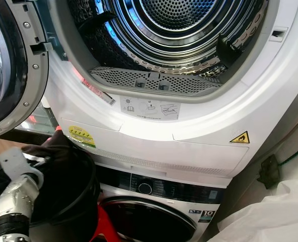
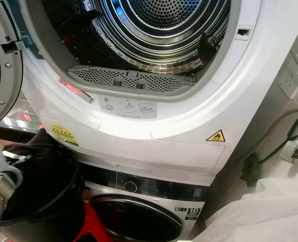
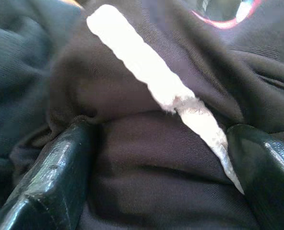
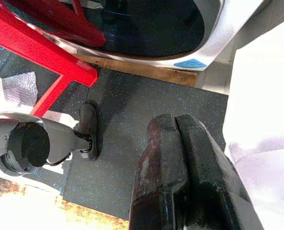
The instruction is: Clothes washing
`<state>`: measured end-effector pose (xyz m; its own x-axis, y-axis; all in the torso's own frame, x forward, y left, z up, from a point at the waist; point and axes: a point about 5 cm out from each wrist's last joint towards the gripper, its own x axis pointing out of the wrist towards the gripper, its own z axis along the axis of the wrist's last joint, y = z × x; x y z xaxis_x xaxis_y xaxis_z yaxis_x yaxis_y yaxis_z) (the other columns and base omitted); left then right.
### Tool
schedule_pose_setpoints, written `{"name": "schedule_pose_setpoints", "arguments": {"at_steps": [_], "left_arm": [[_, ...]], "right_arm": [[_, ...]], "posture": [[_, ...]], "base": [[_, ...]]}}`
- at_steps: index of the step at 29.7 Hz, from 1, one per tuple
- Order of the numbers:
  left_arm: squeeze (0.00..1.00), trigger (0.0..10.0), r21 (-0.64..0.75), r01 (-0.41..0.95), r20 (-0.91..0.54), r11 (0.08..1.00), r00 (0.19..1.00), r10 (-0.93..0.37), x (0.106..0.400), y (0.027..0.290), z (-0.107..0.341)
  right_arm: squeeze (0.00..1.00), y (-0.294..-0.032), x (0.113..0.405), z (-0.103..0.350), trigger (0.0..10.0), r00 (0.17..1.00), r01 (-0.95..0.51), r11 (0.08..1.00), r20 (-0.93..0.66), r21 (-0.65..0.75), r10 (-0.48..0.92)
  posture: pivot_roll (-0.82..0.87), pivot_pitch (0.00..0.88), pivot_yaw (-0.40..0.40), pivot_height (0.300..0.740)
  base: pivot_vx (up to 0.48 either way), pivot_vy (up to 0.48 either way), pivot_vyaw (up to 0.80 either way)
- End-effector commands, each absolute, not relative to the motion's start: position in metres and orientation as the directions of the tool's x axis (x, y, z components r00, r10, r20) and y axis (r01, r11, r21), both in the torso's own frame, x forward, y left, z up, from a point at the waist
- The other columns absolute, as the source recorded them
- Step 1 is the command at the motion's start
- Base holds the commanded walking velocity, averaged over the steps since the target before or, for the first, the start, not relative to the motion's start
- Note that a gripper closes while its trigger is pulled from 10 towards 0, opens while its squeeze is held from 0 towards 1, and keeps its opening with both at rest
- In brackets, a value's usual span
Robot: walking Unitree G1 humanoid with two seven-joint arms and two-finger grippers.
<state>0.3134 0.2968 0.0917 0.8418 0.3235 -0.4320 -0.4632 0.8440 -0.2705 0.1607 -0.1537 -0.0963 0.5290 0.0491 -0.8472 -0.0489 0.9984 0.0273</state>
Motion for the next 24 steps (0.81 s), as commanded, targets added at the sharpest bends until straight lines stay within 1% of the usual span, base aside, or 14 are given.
{"name": "schedule_pose_setpoints", "arguments": {"at_steps": [1, 13, 14, 16, 17, 18, 24], "left_arm": [[0.00, 10.0, -0.279, -0.416, -0.559, 0.866, 0.803, 0.206, 0.311, 0.273, 0.066], [0.00, 10.0, -0.279, -0.397, -0.572, 0.874, 0.800, 0.180, 0.311, 0.271, 0.064], [0.00, 0.0, -0.299, -0.335, -0.564, 0.893, 0.817, 0.118, 0.312, 0.252, 0.060], [0.00, 0.0, -0.334, -0.249, -0.552, 0.909, 0.833, 0.026, 0.312, 0.225, 0.054], [0.00, 0.0, -0.334, -0.249, -0.552, 0.909, 0.833, 0.026, 0.312, 0.225, 0.054], [0.00, 0.0, -0.353, -0.226, -0.554, 0.908, 0.832, -0.008, 0.311, 0.215, 0.052], [0.00, 0.0, -0.405, -0.215, -0.532, 0.888, 0.846, -0.038, 0.310, 0.206, 0.052]], "right_arm": [[0.00, -0.153, 0.161, -0.096, 10.0, 0.534, -0.050, 0.998, -0.844, 0.025, 0.048], [0.00, -0.152, 0.161, -0.096, 10.0, 0.534, -0.050, 0.998, -0.844, 0.024, 0.047], [0.00, -0.150, 0.161, -0.096, 10.0, 0.535, -0.052, 0.998, -0.843, 0.027, 0.050], [0.00, -0.147, 0.161, -0.096, 10.0, 0.536, -0.053, 0.998, -0.843, 0.031, 0.055], [0.00, -0.147, 0.161, -0.096, 10.0, 0.536, -0.053, 0.998, -0.843, 0.031, 0.055], [0.00, -0.147, 0.160, -0.097, 10.0, 0.534, -0.052, 0.998, -0.843, 0.033, 0.056], [0.00, -0.149, 0.160, -0.096, 10.0, 0.535, -0.044, 0.999, -0.843, 0.032, 0.050]], "posture": [[0.12, 0.000, 0.041, 0.740], [0.12, 0.000, 0.041, 0.740], [0.11, 0.000, 0.058, 0.740], [0.11, 0.000, 0.058, 0.740], [0.11, 0.000, 0.058, 0.740], [0.11, 0.000, 0.059, 0.740], [0.11, 0.000, 0.053, 0.740]], "base": [[0.000, 0.000, 0.00], [0.000, 0.000, 0.00], [0.000, 0.000, 0.00], [0.000, 0.000, 0.00], [0.000, 0.000, 0.00], [0.000, 0.000, 0.00], [0.000, 0.000, 0.00]]}}
